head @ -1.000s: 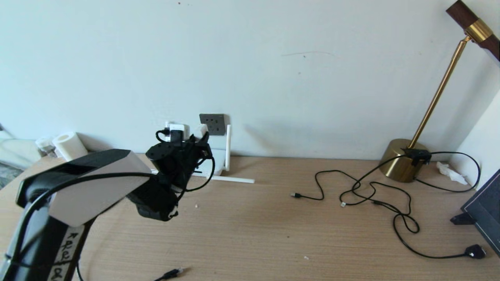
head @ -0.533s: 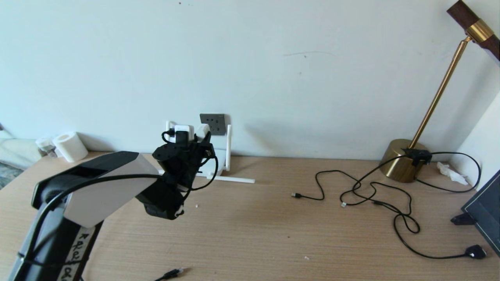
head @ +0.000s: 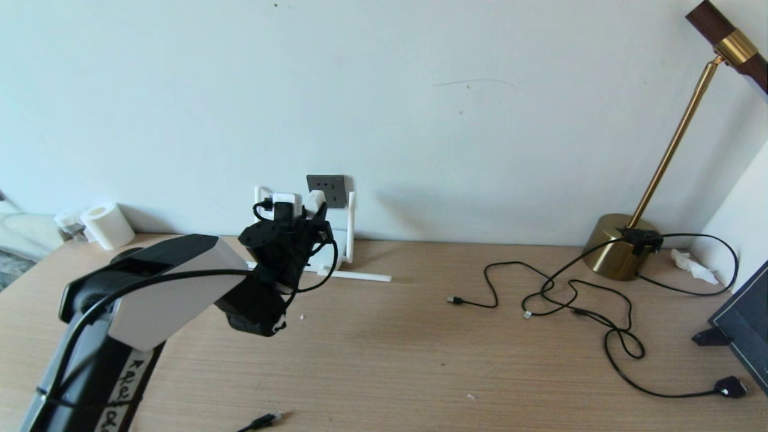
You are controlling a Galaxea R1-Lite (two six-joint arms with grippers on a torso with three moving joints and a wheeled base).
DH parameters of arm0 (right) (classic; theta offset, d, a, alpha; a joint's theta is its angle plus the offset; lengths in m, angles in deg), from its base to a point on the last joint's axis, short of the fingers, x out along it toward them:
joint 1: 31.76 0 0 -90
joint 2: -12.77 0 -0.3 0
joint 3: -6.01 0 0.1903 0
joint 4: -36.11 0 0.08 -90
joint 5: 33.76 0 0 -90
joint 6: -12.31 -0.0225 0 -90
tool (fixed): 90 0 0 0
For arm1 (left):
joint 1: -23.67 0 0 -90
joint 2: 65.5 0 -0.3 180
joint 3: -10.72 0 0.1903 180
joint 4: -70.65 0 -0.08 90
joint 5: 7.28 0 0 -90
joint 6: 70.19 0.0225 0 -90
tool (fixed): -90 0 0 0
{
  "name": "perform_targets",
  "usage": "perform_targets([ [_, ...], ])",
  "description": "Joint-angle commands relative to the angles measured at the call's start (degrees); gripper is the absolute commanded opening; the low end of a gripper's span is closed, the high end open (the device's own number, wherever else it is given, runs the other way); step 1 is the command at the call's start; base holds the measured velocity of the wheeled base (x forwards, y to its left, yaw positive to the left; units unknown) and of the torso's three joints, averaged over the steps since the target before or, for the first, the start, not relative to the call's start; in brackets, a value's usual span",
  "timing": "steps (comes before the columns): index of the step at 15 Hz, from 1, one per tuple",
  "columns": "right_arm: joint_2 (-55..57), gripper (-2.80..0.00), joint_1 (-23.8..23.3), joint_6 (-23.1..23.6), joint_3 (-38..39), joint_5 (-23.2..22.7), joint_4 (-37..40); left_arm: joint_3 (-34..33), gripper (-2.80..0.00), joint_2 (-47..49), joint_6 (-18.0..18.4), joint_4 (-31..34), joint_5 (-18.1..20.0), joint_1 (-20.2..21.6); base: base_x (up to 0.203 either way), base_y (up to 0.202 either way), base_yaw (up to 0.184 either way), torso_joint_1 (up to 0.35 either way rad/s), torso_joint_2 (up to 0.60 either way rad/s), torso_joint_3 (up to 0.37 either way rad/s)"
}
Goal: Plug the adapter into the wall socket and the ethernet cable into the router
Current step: Align plug and socket
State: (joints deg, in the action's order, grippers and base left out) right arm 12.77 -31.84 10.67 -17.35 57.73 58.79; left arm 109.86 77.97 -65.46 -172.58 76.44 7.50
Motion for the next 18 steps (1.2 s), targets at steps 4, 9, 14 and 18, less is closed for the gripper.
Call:
perform_targets([
  [4,0.0,-2.8,0.0,0.0,0.0,0.0,0.0,2.4,-2.8,0.8,0.1,0.7,1.6,0.9,0.0,0.0,0.0,0.0,0.0,0.0],
  [9,0.0,-2.8,0.0,0.0,0.0,0.0,0.0,5.2,-2.8,1.5,0.1,2.7,1.7,1.1,0.0,0.0,0.0,0.0,0.0,0.0],
  [14,0.0,-2.8,0.0,0.0,0.0,0.0,0.0,5.4,-2.8,2.2,0.1,2.7,1.7,1.4,0.0,0.0,0.0,0.0,0.0,0.0],
  [18,0.0,-2.8,0.0,0.0,0.0,0.0,0.0,5.5,-2.8,2.6,0.1,2.7,1.7,1.5,0.0,0.0,0.0,0.0,0.0,0.0],
])
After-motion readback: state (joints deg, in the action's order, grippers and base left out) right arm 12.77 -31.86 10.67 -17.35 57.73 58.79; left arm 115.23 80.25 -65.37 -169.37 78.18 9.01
